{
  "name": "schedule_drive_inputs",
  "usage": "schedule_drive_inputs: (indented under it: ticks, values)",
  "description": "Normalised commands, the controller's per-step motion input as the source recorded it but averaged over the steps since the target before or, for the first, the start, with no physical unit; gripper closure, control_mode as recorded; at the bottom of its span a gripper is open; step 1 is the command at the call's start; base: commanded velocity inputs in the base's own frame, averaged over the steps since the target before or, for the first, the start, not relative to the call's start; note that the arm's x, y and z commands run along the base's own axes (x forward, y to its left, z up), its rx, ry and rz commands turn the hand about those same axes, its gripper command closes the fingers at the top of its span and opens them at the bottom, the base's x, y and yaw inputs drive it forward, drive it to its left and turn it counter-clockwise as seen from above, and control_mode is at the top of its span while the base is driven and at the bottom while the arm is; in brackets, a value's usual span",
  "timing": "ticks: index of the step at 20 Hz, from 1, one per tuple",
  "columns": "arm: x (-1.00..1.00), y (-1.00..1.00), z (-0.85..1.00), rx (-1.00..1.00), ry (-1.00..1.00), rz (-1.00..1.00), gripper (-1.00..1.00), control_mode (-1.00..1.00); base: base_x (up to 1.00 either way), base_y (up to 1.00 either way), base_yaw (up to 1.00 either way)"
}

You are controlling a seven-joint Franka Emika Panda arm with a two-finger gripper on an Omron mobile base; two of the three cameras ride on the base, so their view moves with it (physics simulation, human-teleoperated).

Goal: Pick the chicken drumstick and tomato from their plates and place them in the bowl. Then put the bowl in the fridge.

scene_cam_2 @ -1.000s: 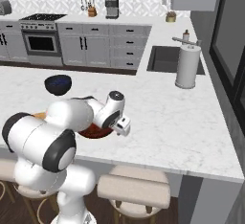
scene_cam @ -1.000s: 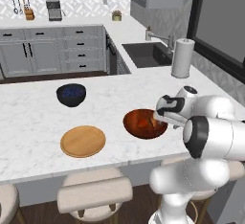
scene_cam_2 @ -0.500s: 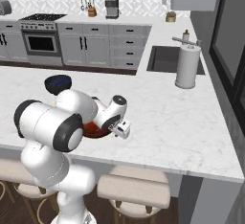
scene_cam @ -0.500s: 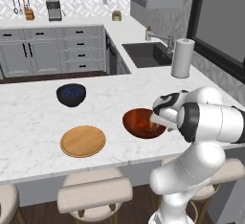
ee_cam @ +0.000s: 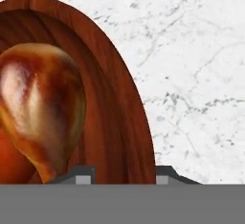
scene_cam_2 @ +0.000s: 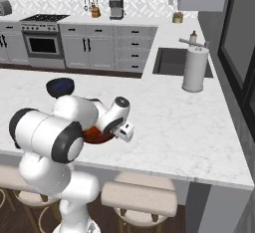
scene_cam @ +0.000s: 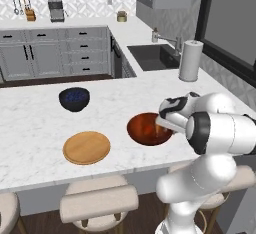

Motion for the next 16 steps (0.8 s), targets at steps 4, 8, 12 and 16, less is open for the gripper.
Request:
schedule_drive_inputs:
  ticks: [4, 8, 12, 16]
  values:
    - [-0.57, 0.0, 0.12, 0.0, -0.27, -0.17, 1.0, -1.0, 0.0, 0.0, 0.0]
    - [-0.41, 0.0, 0.08, 0.1, -0.2, -0.2, 1.0, -1.0, 0.0, 0.0, 0.0]
    - [-0.39, 0.0, 0.56, 0.19, -0.09, -0.18, 1.0, -1.0, 0.0, 0.0, 0.0]
    - [-0.21, 0.0, 0.79, 0.3, 0.0, -0.08, 1.0, -1.0, 0.0, 0.0, 0.0]
